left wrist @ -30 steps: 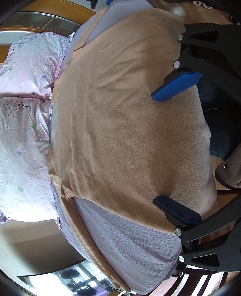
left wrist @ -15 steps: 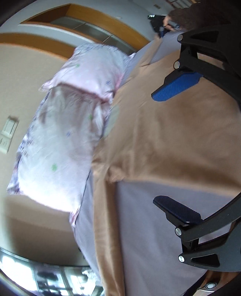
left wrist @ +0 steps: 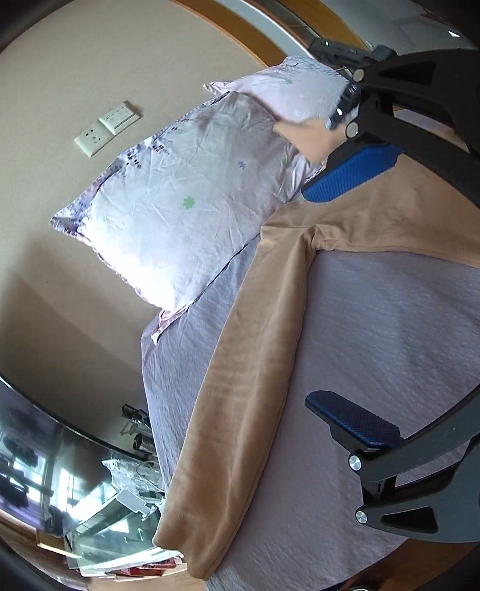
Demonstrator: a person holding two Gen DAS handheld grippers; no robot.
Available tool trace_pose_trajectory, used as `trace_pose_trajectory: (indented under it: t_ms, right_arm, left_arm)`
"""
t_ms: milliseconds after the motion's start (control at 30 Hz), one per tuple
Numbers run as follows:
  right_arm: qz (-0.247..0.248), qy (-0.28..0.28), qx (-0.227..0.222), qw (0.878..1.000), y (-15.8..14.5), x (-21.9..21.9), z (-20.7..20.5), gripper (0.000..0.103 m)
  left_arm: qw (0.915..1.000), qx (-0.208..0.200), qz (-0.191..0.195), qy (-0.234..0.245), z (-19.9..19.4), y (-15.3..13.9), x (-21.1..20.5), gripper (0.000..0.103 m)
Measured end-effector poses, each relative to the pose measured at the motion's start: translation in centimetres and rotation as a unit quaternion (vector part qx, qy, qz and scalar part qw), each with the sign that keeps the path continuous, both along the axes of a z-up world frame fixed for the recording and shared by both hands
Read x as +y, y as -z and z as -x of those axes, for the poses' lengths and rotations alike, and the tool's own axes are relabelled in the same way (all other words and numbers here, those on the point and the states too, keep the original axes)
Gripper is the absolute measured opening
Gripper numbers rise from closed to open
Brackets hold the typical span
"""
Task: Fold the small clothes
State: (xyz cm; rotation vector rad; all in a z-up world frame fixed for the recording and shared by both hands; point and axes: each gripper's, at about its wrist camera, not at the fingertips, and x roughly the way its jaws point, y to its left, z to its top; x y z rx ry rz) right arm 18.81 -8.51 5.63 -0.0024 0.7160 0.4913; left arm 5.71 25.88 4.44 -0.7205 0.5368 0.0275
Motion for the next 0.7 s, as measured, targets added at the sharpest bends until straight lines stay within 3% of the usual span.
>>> trace_pose_trajectory:
  t_ms: [33,67,133,200,267,333,467,533,700]
  right_arm:
    - [0.013,0.008,0.007,1.0,1.8,2.7,-0.7,0.013]
    - [0.022,-0.023,0.049,0.998,3.6,5.0,-1.2,0.023]
    - [0.014,-0.044,0.075,0.996,4.9,6.4,-0.8,0.037]
    - [-0.002,-0.029,0.055,0.998,4.2,5.2,-0.7,0.058]
    - [-0.029,-0.003,0.035,0.999,2.8,2.6,-0.6,0.066]
    - [-0.046,0.014,0.023,0.999,1.7,0.5,0.2,0.07]
    - [-0.074,0.048,0.009,0.996,1.1,-3.9,1.4,0.074]
    - [-0.088,0.053,0.01,0.995,1.5,-4.7,1.6,0.074]
    - [-0.112,0.044,0.012,0.993,1.8,-5.4,2.4,0.078]
  left_arm:
    - [0.9999,0.007,0.008,-0.013,0.0,0.2,0.9,0.102]
    - [0.9996,0.009,0.016,-0.019,0.1,0.4,1.7,0.102]
    - [0.9982,0.019,0.041,-0.039,0.4,1.0,3.6,0.102]
    - [0.9961,0.028,0.061,-0.057,0.5,1.7,5.2,0.102]
    - [0.9938,0.037,0.076,-0.073,0.5,2.3,6.6,0.095]
    - [0.9909,0.045,0.098,-0.081,0.3,2.9,7.6,0.088]
    - [0.9806,0.073,0.146,-0.109,-0.1,4.3,9.5,0.085]
    - [0.9753,0.088,0.157,-0.128,0.0,4.8,10.2,0.076]
    - [0.9576,0.093,0.217,-0.165,0.5,5.2,11.7,0.073]
